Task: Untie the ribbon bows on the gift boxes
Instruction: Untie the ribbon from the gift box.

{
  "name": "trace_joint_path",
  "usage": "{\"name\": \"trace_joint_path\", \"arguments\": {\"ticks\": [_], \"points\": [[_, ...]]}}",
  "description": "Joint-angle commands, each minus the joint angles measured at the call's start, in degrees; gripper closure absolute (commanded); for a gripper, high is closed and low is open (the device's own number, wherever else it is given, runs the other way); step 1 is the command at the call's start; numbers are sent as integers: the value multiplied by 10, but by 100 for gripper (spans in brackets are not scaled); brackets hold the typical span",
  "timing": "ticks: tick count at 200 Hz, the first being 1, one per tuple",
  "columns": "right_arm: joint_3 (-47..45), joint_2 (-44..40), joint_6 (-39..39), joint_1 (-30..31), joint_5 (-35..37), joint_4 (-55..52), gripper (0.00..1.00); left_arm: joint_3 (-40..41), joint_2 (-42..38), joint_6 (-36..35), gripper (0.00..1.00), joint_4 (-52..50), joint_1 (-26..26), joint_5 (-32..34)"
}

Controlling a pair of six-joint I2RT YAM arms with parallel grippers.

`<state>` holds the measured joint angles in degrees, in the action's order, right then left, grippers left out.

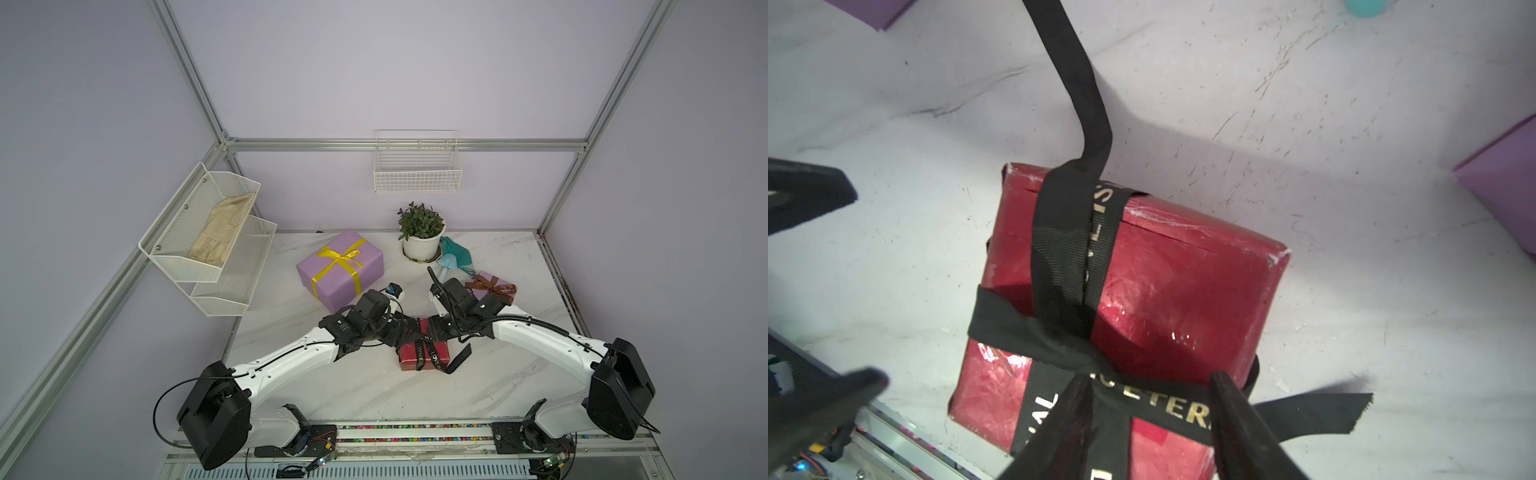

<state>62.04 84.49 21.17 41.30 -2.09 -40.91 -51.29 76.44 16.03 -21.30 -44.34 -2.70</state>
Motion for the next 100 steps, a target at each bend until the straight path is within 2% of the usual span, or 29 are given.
{"name": "trace_joint_path", "arguments": {"ticks": [1, 48, 62, 77, 100], "points": [[17, 14, -46, 9, 15, -19, 49, -61, 34, -82, 26, -39, -22, 40], [-9, 10, -58, 9, 16, 10, 46, -84, 94, -103, 24, -32, -40, 59], [-17, 9, -57, 10, 13, 17, 46, -86, 104, -104, 31, -28, -40, 63], [-21, 7, -52, 9, 10, 15, 47, -87, 109, -104, 42, -26, -41, 56], [-38, -10, -41, 9, -2, 25, 52, -78, 104, -96, 54, -15, -41, 49]]}}
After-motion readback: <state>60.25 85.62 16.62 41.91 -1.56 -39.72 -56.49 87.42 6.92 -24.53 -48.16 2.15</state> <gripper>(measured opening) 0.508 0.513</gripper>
